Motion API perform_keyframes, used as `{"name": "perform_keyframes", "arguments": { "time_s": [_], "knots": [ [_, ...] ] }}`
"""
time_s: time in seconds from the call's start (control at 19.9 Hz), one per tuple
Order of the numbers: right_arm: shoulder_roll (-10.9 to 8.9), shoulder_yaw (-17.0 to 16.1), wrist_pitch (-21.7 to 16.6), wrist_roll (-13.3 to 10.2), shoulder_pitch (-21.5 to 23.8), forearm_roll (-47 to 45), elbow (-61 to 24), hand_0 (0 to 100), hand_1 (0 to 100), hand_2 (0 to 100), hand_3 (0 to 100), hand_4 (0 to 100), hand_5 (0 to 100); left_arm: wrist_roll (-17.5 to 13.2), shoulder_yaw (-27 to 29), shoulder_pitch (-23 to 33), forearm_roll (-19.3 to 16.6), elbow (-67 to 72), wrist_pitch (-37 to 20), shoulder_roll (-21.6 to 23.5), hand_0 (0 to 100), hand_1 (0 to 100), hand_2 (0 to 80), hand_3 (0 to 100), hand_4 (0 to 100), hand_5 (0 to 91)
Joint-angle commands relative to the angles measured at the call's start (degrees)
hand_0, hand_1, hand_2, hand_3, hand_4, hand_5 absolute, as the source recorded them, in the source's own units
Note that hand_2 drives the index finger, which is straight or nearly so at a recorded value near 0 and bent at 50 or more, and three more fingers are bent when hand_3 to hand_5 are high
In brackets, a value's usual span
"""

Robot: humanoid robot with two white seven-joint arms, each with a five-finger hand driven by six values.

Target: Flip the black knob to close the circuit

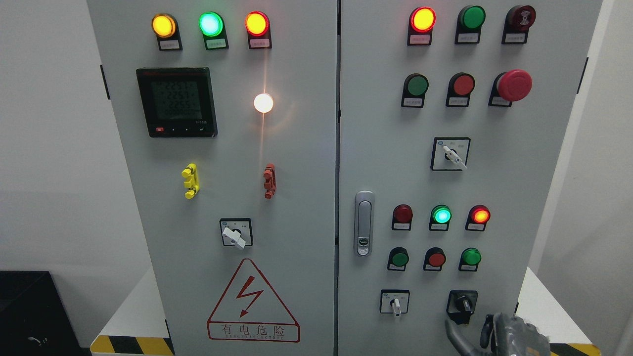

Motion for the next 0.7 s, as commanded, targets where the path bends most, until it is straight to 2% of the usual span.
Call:
{"name": "perform_keyframes", "arguments": {
  "time_s": [0.0,0.15,0.4,0.5,0.65],
  "knots": [
    [0.26,1.21,-1.39,-1.54,2.93,-6.06,-5.47,0,10,79,96,85,90,0.00,-0.04,1.23,0.00,-1.32,-0.05,0.07,12,56,0.0,0,0,0.0],
    [0.61,1.21,-3.41,-1.98,5.13,-13.69,-7.32,0,11,74,92,82,87,0.00,0.04,1.23,0.00,-1.32,-0.05,0.07,12,56,0.0,0,0,0.0],
    [0.79,1.21,-3.07,-1.98,9.43,-31.28,-11.71,0,12,63,88,77,74,0.00,0.04,1.23,0.00,-1.32,-0.05,-0.02,12,56,0.0,0,0,0.0],
    [0.70,0.95,-3.16,-1.98,11.02,-35.76,-13.03,0,11,55,80,71,67,0.00,0.05,1.23,0.00,-1.32,-0.05,-0.02,12,56,0.0,0,0,0.0],
    [0.62,0.69,-3.33,-2.42,13.83,-47.43,-15.05,0,12,49,74,66,61,0.00,0.05,1.23,0.00,-1.32,-0.05,-0.02,12,56,0.0,0,0,0.0]
  ]
}}
